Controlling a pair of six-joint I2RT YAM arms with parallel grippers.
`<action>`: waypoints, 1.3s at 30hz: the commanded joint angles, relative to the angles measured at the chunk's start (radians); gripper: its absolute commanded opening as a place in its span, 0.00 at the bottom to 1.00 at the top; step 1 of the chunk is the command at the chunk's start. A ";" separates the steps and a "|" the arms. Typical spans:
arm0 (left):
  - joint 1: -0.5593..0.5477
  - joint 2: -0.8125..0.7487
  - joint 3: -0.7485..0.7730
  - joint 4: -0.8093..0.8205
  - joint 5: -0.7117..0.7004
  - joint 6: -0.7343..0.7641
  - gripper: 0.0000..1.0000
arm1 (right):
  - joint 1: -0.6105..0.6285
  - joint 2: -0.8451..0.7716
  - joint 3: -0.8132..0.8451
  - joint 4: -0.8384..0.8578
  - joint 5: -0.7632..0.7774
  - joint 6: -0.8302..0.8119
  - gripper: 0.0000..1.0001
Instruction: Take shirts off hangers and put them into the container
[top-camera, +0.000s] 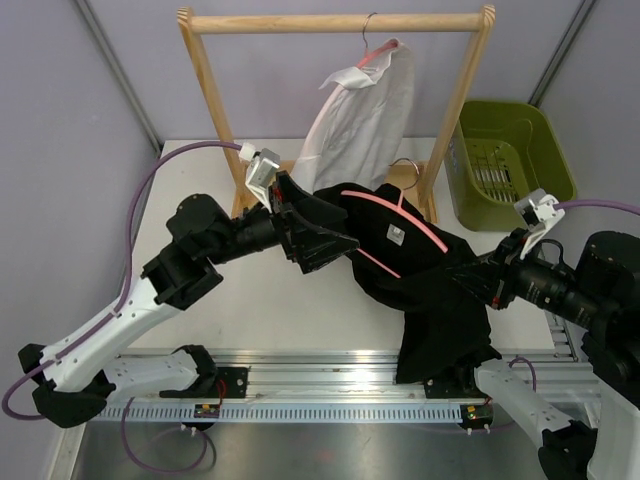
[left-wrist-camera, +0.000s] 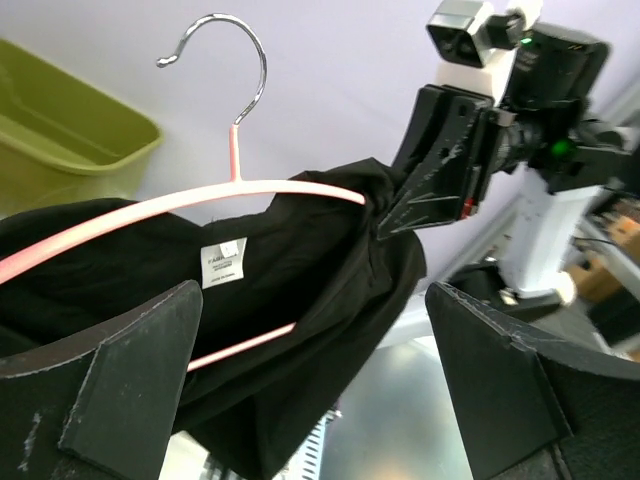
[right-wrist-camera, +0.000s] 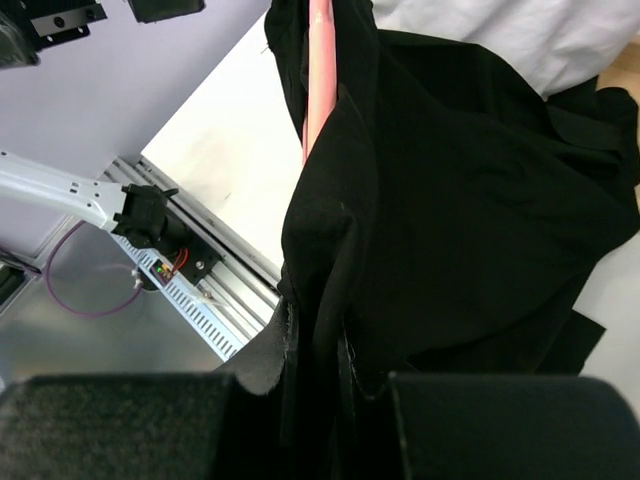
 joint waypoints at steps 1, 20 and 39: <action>-0.058 -0.005 0.035 0.023 -0.203 0.098 0.99 | -0.005 0.014 -0.012 0.159 -0.108 0.020 0.00; -0.316 0.239 0.146 0.145 -0.815 0.375 0.99 | -0.005 0.026 -0.068 0.216 -0.147 0.037 0.00; -0.581 0.369 0.380 0.043 -1.342 0.582 0.99 | -0.005 0.015 -0.074 0.195 -0.099 0.011 0.00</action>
